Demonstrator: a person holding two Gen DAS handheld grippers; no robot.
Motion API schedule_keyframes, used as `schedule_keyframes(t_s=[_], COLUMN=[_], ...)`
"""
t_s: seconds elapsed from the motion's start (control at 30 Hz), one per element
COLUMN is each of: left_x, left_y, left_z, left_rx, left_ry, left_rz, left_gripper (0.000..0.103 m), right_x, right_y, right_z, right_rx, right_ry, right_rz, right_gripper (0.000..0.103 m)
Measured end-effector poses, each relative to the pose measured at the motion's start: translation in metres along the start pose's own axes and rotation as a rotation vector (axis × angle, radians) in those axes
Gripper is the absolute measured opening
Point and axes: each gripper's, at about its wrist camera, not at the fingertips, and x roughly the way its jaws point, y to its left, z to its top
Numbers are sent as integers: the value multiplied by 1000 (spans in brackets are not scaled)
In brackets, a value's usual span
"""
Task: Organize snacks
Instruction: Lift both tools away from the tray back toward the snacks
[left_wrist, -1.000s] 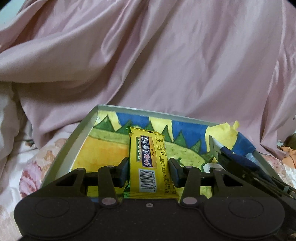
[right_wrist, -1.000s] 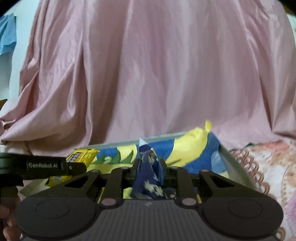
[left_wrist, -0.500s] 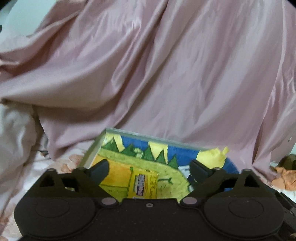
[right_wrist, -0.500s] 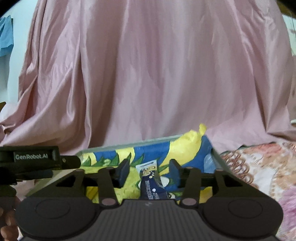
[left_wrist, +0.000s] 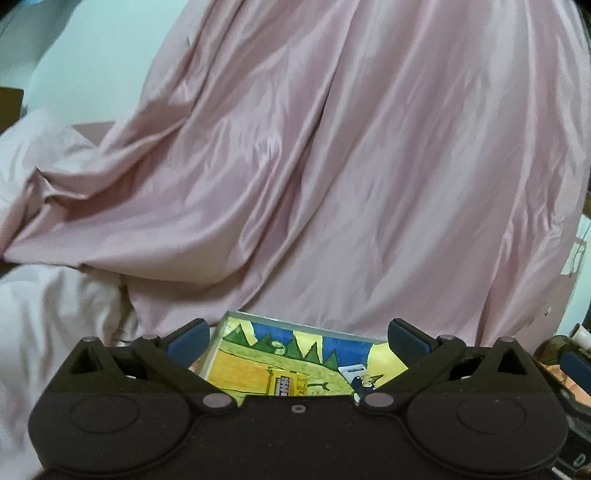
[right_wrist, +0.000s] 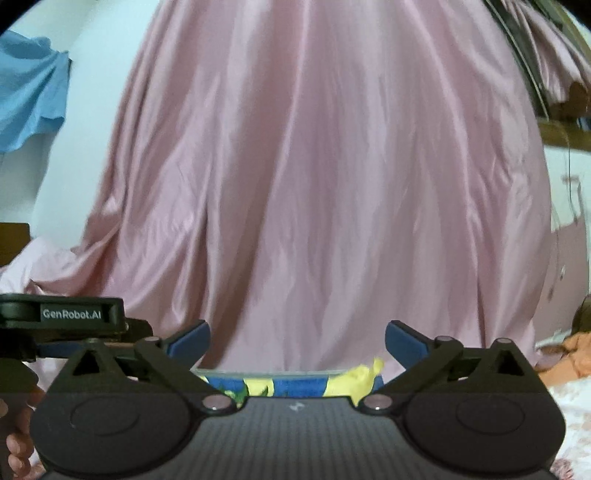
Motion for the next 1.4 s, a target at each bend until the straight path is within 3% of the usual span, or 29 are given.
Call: schedule_keyframes(t_s=[0.3, 0.73, 1.0, 1.4], left_x=[-66, -129, -145, -130], left_y=[14, 50, 76, 89], left_z=[-19, -69, -104, -156], left_rx=[54, 158, 175, 251], left_ry=[-43, 6, 82, 232], left_rz=[-40, -80, -90, -151], left_gripper=[102, 102, 102, 102], right_x=[-68, -140, -165, -163], right_y=[23, 44, 53, 66], right_z=[-1, -16, -39, -80], right_rx=[-48, -39, -29, -67], right_ry=[-22, -29, 78, 334], right_rz=[-4, -40, -43, -74], right_gripper=[103, 103, 103, 103])
